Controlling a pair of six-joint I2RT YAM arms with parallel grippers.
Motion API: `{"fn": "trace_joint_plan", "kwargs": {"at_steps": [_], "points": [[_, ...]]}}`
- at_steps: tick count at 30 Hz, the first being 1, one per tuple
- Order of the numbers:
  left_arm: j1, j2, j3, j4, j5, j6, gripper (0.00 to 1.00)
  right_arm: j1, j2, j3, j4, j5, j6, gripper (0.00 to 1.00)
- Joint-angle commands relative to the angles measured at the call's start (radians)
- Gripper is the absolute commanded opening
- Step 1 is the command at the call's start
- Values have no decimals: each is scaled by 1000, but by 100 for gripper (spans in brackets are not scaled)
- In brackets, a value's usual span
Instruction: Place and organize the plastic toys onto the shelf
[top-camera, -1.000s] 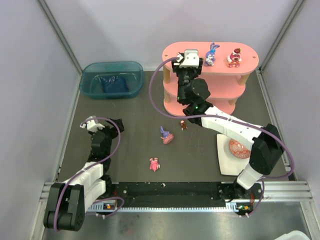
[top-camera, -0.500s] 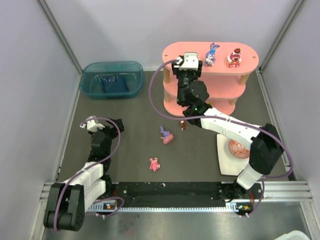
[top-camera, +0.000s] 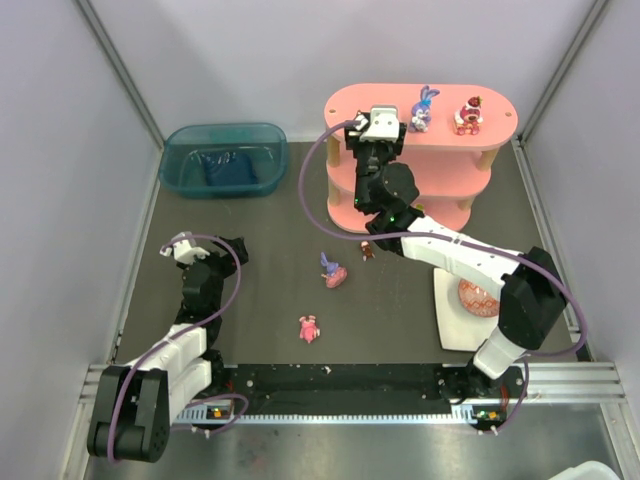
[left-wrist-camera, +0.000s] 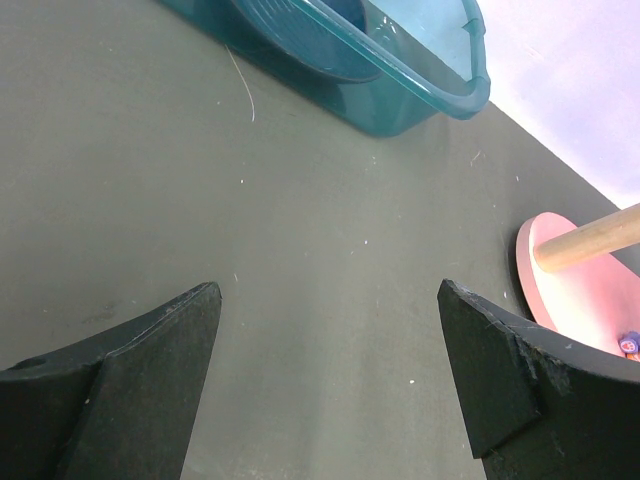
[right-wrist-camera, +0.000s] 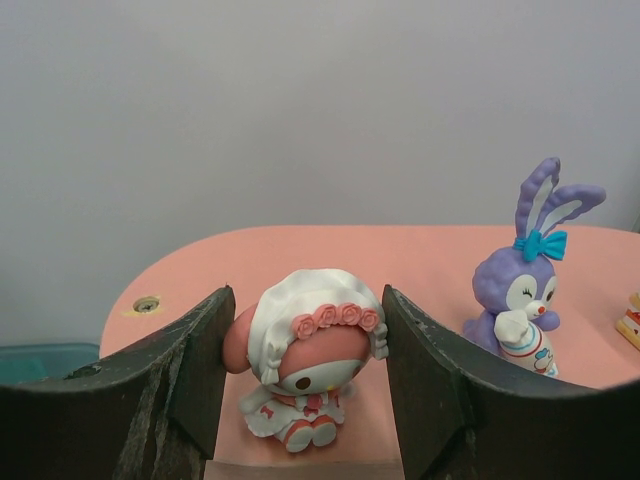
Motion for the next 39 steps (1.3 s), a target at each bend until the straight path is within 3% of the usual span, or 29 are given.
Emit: {"fn": "trace_joint_plan", "kwargs": {"at_steps": [1, 22, 39], "points": [[2, -1, 18, 29, 1, 1, 95, -11, -5, -12, 20, 13, 16, 30], [2, -5, 16, 29, 1, 1, 95, -9, -10, -8, 15, 6, 12, 64], [2, 1, 18, 32, 4, -3, 95, -9, -16, 49, -32, -11, 15, 72]]}}
